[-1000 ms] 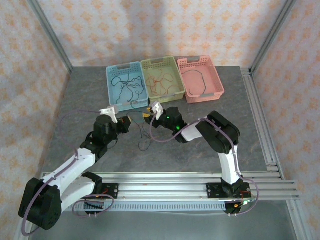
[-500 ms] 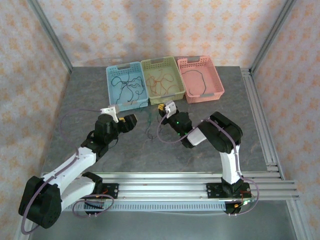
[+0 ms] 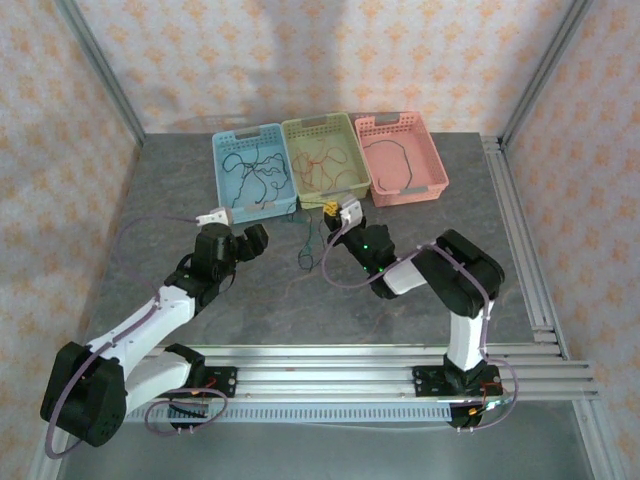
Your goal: Untangle the cables
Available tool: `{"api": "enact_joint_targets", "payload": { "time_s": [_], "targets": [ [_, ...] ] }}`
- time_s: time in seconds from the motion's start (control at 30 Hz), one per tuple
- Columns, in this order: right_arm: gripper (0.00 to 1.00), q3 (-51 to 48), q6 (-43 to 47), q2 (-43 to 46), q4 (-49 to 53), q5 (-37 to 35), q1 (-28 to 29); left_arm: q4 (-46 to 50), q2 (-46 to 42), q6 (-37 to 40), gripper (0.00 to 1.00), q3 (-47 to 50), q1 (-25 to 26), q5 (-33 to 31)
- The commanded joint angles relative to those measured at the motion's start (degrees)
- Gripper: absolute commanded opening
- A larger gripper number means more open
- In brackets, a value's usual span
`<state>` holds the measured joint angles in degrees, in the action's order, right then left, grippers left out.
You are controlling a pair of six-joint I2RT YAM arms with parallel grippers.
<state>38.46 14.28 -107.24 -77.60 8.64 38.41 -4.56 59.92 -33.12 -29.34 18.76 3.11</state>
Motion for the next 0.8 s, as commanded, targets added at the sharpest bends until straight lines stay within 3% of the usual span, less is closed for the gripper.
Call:
{"api": "enact_joint_targets", "payload": {
  "time_s": [0.0,0.13,0.37,0.57,0.77],
  "targets": [
    [0.0,-1.21,-3.05,7.58,-2.98,4.16,-0.01,1.96,0.07,-0.64,0.81,-1.7,0.13,-2.76],
    [0.0,-1.83,-6.5,17.23,-2.28,6.36,0.25,3.29,0.93,-1.3,0.81,-2.52,0.08,-3.81],
    [0.0,7.56,-10.55,29.9,11.25,9.09,1.92,5.1,2.41,-2.08,0.81,-3.75,-0.22,-5.09],
    [0.0,21.17,-13.06,26.58,18.53,9.07,2.11,5.47,0.9,-2.89,0.81,-2.74,-0.23,-7.68],
    [0.0,32.91,-14.6,16.45,20.47,6.74,2.14,7.46,-0.08,-4.57,0.81,-2.5,-0.31,-11.31]
  ]
}}
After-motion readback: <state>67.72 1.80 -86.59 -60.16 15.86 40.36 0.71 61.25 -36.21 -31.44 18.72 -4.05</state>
